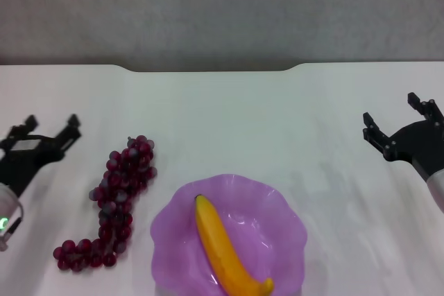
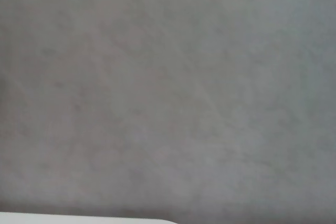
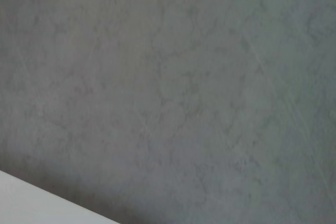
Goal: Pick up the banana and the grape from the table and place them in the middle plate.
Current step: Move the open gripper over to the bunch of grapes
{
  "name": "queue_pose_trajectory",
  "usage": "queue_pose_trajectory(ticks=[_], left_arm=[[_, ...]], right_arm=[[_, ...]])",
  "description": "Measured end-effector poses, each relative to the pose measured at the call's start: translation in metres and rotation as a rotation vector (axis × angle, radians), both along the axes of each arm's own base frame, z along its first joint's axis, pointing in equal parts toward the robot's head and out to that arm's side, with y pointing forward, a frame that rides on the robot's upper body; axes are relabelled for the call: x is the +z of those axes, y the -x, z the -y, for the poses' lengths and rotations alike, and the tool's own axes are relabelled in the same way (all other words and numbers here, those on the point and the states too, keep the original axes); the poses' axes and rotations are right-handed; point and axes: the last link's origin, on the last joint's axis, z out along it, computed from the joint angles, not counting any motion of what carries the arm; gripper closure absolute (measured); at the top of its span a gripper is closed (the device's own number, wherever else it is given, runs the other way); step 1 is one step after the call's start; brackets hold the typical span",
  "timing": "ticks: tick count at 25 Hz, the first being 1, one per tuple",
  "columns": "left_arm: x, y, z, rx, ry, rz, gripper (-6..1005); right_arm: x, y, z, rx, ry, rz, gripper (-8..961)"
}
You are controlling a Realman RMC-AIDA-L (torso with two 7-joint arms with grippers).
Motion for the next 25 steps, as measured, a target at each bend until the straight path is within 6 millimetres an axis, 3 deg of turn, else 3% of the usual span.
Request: queue_pose_trajectory(ticks=[6, 12, 25], left_arm=[[-0.001, -0.022, -0.008, -0.108, 0.065, 0.070, 105], [0.004, -0.056, -0.012, -0.221, 0.231, 0.171, 106], [0.033, -0.102, -0.013, -0.047, 0.458, -0.145, 105]], right_arm=[[-0.005, -0.004, -0.001, -0.029, 0.033, 0.026, 77], [-0.009, -0.008, -0.001, -0.055, 0.063, 0.049, 77], [-0.011, -0.009, -0.003, -0.068, 0.082, 0.059, 77]])
